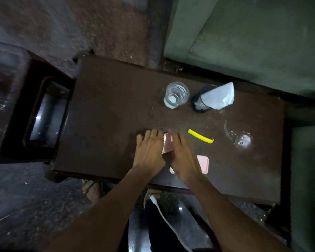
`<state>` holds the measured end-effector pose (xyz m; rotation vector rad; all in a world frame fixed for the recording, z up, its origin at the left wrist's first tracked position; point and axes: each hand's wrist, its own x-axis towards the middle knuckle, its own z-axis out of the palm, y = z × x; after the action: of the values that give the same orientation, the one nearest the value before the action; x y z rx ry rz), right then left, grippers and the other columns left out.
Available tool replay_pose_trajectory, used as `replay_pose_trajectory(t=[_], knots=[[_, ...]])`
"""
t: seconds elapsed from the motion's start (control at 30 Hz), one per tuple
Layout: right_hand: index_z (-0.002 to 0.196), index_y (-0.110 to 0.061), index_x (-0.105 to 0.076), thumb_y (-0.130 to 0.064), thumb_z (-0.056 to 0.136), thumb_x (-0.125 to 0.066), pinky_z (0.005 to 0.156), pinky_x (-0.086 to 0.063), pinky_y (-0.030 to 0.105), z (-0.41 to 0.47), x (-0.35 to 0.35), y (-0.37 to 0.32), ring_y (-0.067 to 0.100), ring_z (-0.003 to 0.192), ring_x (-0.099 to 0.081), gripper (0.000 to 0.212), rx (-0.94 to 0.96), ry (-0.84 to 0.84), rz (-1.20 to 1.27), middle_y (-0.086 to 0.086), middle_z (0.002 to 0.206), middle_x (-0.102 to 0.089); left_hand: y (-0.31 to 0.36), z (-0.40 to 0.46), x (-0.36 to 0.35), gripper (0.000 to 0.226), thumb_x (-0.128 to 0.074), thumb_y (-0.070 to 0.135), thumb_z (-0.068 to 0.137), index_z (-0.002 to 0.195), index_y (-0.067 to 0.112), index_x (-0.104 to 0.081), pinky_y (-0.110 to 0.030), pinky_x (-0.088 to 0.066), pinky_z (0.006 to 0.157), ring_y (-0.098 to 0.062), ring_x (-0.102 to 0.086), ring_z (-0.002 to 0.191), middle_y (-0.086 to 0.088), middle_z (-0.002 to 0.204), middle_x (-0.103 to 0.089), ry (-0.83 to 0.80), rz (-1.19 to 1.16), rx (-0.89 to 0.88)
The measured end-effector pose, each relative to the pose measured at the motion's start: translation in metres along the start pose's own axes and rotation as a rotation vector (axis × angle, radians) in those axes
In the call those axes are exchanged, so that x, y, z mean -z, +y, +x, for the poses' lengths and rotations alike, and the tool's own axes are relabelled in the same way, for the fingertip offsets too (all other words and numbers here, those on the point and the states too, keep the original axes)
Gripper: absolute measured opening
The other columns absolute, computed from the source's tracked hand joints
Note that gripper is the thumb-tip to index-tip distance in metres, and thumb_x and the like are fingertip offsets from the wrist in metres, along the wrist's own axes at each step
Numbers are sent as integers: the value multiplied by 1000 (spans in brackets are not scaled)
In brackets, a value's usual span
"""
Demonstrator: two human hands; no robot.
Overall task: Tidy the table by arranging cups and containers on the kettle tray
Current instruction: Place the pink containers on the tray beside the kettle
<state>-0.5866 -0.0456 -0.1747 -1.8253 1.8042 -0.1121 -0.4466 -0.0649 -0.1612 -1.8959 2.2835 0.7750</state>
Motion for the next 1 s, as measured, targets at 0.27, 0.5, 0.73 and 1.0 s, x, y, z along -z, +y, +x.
replay_pose_trajectory(t=[0.27, 0.5, 0.73, 1.0], knots=[[155, -10, -41, 8, 74, -67, 106, -47, 42, 78, 22, -109, 32, 125, -55, 87, 259, 99, 4, 10, 138, -54, -79, 14, 74, 75, -77, 23, 69, 139, 21, -48, -43, -40, 94, -25, -55, 116, -1, 127, -56, 306, -119, 159], [156, -11, -35, -13, 83, -61, 98, -53, 50, 125, 15, -272, 29, 129, -50, 78, 507, 54, -20, 10, 145, -51, -201, -17, 148, 65, -73, 31, 80, 140, 24, -48, -40, -33, 89, -27, -54, 116, -2, 127, -54, 584, -219, 362], [151, -10, -36, -5, 88, -62, 98, -51, 48, 142, -24, -428, 34, 126, -51, 69, 752, 27, -73, 17, 140, -51, -315, -75, 203, 74, -65, 44, 85, 151, 18, -42, -49, -39, 100, -30, -50, 127, -7, 138, -55, 786, -341, 586], [117, -10, -52, -1, 84, -60, 79, -54, 48, 145, -70, -518, 30, 104, -57, 36, 967, -70, -93, 10, 115, -59, -393, -121, 210, 54, -71, 11, 82, 133, 10, -51, -50, -50, 91, -38, -56, 106, -16, 121, -57, 914, -386, 636]])
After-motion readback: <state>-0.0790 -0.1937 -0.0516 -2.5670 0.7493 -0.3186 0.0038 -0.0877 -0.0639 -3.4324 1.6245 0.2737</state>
